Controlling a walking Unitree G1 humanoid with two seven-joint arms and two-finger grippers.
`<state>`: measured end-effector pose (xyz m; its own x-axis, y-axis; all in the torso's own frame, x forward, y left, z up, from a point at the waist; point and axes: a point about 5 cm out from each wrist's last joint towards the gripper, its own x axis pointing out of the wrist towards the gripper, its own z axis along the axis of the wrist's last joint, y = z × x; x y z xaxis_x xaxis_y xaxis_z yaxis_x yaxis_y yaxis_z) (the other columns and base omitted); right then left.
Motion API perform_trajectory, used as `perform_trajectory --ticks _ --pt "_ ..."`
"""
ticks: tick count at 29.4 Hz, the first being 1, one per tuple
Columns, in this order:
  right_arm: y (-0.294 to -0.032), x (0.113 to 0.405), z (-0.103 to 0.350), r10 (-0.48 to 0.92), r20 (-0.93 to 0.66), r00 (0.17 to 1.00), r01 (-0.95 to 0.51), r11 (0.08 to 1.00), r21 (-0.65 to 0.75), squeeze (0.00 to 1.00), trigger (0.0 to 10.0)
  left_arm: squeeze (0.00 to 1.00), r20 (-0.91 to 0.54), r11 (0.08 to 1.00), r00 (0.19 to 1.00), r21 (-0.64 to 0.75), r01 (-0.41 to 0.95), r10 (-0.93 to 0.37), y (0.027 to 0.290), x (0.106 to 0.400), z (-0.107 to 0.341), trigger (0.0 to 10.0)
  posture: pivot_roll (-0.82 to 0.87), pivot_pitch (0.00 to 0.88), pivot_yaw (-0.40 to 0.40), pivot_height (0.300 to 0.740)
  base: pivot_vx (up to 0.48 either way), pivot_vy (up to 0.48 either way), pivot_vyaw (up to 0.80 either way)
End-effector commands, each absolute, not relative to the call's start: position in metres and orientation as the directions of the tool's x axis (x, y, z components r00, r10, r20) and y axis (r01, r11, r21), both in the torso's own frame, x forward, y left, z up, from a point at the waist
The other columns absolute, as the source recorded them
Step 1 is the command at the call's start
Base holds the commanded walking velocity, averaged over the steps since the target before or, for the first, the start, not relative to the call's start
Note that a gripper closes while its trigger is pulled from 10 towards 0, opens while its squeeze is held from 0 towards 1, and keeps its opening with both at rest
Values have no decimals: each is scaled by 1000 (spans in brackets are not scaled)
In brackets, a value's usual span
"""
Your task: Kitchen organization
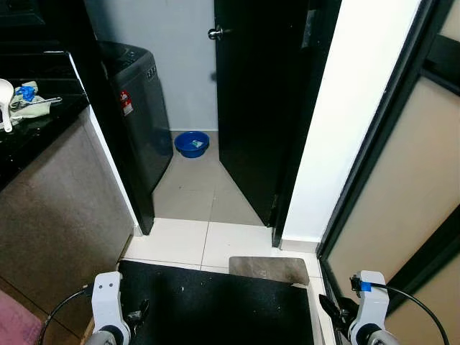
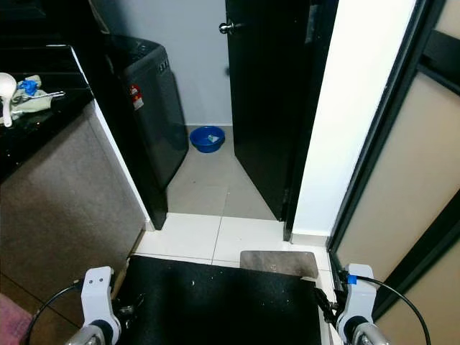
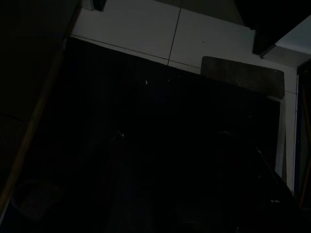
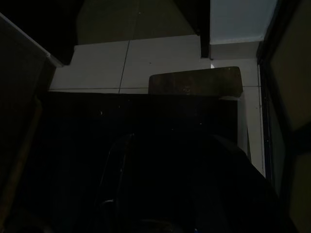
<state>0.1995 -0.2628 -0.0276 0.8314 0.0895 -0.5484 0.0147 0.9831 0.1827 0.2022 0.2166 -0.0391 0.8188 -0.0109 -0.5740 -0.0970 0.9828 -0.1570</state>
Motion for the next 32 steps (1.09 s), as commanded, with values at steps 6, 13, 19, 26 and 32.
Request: perform_trajectory --ticks 6,13,19,26,32 --pt "-260 200 -28 91 -550 830 24 980 197 0 10000 0 -578 982 816 -153 -111 2 223 201 -42 10000 -46 0 15 740 0 0 0" --pt "-260 200 -28 91 -551 830 24 980 197 0 10000 0 -580 982 815 -151 -112 4 224 201 -44 10000 -44 0 18 740 0 0 0" --pt "-259 200 -28 90 -550 831 25 980 197 0 10000 0 -582 982 813 -151 -112 3 226 201 -45 10000 -46 0 21 740 0 0 0" --pt "-259 200 -28 90 -548 832 24 980 198 0 10000 0 -586 982 810 -150 -114 4 227 200 -47 10000 -44 0 23 740 0 0 0" --pt "-259 200 -28 91 -547 832 22 980 198 0 10000 0 -589 982 808 -148 -114 5 228 200 -48 10000 -44 0 24 740 0 0 0"
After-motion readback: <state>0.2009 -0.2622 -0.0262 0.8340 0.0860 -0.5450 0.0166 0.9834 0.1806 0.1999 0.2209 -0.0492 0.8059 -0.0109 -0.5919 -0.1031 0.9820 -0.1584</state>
